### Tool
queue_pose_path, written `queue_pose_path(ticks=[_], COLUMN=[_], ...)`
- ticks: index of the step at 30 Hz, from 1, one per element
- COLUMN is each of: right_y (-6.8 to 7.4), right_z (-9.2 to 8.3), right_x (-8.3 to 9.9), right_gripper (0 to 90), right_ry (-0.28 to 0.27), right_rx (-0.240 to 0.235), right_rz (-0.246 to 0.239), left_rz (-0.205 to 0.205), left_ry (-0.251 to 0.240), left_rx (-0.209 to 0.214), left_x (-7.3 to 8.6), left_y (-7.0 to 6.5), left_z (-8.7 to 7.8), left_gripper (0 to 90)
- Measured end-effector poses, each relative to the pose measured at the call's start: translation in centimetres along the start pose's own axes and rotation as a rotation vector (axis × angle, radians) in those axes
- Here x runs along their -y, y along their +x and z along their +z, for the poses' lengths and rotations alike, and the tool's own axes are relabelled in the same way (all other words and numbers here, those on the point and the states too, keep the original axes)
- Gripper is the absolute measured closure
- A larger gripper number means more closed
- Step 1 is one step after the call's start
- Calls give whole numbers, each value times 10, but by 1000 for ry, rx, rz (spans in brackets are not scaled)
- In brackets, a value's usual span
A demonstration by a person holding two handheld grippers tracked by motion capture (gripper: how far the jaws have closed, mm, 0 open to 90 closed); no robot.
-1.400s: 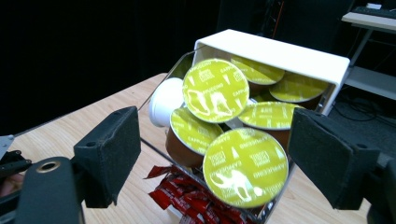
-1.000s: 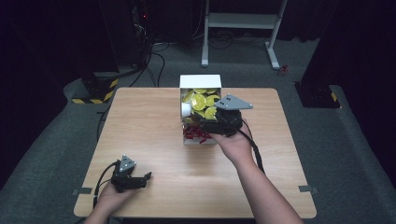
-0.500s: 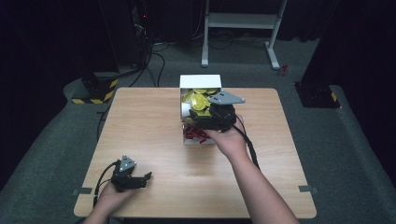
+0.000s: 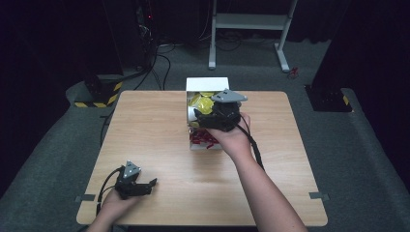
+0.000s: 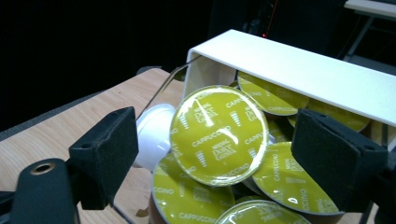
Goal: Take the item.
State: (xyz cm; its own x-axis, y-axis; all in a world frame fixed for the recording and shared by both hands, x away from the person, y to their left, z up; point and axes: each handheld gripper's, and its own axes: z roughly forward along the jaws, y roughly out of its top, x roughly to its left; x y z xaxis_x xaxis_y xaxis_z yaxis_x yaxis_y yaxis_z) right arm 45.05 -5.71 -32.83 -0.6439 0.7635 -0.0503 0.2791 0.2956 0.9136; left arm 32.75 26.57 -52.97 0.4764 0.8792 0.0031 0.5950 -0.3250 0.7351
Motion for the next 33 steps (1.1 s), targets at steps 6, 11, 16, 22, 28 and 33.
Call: queue_pose_path(ticks=[6, 11, 16, 22, 28, 33], right_y=[-4, -5, -4, -2, 1, 0], right_z=[3, 5, 6, 8, 12, 14], right_x=[-2, -3, -3, -4, -3, -2], right_gripper=[171, 187, 210, 219, 232, 267], right_ry=[9, 11, 19, 35, 45, 54], right_rx=[7, 6, 7, 2, -7, 0], right_rz=[2, 2, 3, 8, -11, -3], left_rz=[-1, -1, 3, 0, -1, -2], left_ry=[1, -1, -1, -1, -1, -1], left_rx=[0, -3, -4, -3, -3, -3], left_x=[1, 2, 2, 2, 2, 2], left_y=[0, -1, -1, -1, -1, -1], left_z=[-1, -2, -2, -2, -2, -2], left_gripper=[149, 151, 151, 151, 151, 151])
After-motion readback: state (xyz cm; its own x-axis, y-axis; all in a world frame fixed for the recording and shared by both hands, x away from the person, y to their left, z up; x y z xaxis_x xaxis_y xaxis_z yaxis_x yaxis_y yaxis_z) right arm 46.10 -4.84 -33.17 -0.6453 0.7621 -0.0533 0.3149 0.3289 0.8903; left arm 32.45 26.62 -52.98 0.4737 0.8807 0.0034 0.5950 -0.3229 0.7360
